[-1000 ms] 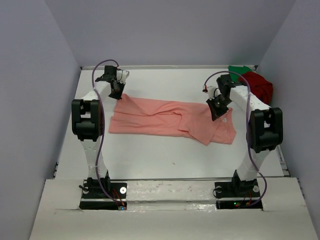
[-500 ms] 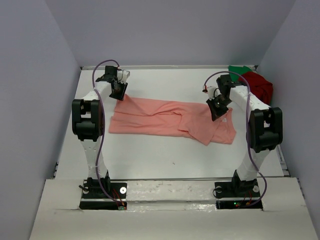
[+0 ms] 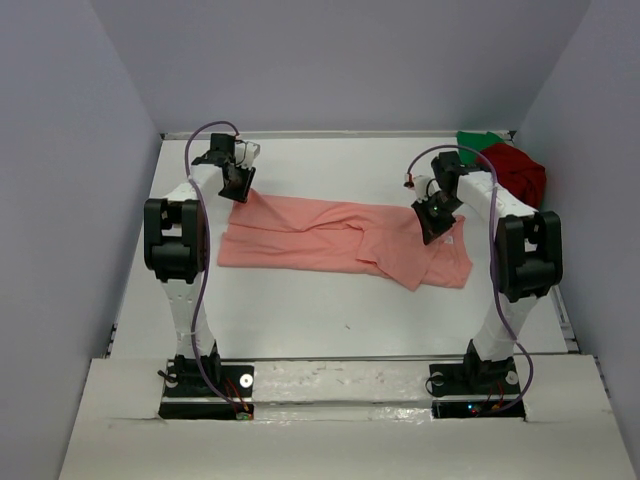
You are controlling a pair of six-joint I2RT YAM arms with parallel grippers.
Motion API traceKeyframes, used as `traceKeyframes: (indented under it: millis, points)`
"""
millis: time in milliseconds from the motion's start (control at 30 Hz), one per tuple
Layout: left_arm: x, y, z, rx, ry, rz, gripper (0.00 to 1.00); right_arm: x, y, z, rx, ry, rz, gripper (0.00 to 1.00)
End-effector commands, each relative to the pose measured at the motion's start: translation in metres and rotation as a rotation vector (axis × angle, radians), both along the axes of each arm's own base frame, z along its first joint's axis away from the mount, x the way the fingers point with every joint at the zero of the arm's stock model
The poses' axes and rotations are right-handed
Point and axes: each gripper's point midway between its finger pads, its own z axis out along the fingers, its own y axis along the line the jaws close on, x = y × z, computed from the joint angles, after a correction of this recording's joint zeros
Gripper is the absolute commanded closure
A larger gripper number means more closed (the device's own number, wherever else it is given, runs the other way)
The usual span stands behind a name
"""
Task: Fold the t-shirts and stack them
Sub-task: Fold the other side of the tshirt into a rectangle
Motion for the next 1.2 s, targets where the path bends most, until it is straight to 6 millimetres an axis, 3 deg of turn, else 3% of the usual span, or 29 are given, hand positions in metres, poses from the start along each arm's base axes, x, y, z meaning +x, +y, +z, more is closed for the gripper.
traceKeyframes:
  millis: [0, 300, 600, 900, 1167]
  points:
    - [0.008, 0.000, 0.051, -0.022, -0.120, 0.005, 0.58, 0.006, -0.003, 0.006, -0.008, -0.006, -0.011, 1.00]
    - [0.012, -0.005, 0.066, -0.066, -0.156, 0.014, 0.59, 0.005, -0.006, 0.004, -0.025, -0.004, -0.014, 1.00]
    - [0.009, -0.008, 0.046, -0.077, -0.099, 0.003, 0.59, 0.004, -0.008, 0.000, -0.040, 0.003, -0.015, 1.00]
    - [0.011, -0.007, 0.042, -0.067, -0.095, 0.004, 0.59, 0.004, -0.010, -0.003, -0.046, 0.007, -0.016, 1.00]
    - [0.005, -0.009, 0.028, -0.071, -0.048, -0.010, 0.64, 0.003, -0.010, -0.004, -0.050, 0.013, -0.016, 1.00]
